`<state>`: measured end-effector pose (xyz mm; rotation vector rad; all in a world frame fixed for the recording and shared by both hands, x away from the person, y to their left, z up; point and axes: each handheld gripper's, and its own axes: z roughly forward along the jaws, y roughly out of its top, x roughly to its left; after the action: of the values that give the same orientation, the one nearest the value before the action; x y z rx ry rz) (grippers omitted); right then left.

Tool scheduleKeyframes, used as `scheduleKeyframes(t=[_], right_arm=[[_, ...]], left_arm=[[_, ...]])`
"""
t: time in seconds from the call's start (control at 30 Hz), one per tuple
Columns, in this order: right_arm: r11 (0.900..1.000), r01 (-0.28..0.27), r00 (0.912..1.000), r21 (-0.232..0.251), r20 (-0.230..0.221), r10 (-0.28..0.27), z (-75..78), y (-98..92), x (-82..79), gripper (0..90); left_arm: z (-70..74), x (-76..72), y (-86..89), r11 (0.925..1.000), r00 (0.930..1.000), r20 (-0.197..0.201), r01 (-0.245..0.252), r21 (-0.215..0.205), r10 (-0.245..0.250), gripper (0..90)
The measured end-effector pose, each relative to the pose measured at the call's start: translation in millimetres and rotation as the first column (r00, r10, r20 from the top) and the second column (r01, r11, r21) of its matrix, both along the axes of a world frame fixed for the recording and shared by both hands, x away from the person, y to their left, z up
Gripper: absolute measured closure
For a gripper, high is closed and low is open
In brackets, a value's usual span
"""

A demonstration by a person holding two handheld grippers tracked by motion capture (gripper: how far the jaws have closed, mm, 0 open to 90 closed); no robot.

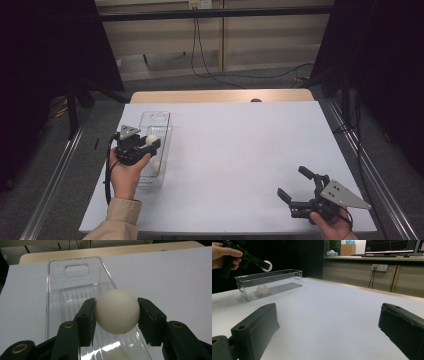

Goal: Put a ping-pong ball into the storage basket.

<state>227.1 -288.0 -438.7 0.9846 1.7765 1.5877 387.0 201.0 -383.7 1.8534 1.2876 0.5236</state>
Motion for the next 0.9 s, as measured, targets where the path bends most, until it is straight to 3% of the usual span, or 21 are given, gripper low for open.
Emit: scheduleKeyframes(t=[0.77, 0.9], right_arm=[[1.0, 0.0, 1.0, 0.001, 0.001, 0.0, 0.0, -1.1, -0.6, 1.9], [1.0, 0.0, 1.0, 0.002, 0.0, 0.0, 0.1, -0.7, -0.8, 1.9]], left_arm=[[-5.9, -2.4, 3.0, 0.9997, 0.9997, 0.001, -0.023, 0.01, 0.023, 50.9], [-6.2, -3.5, 3.7, 0.9997, 0.9997, 0.014, -0.022, 0.012, 0.022, 45.9]])
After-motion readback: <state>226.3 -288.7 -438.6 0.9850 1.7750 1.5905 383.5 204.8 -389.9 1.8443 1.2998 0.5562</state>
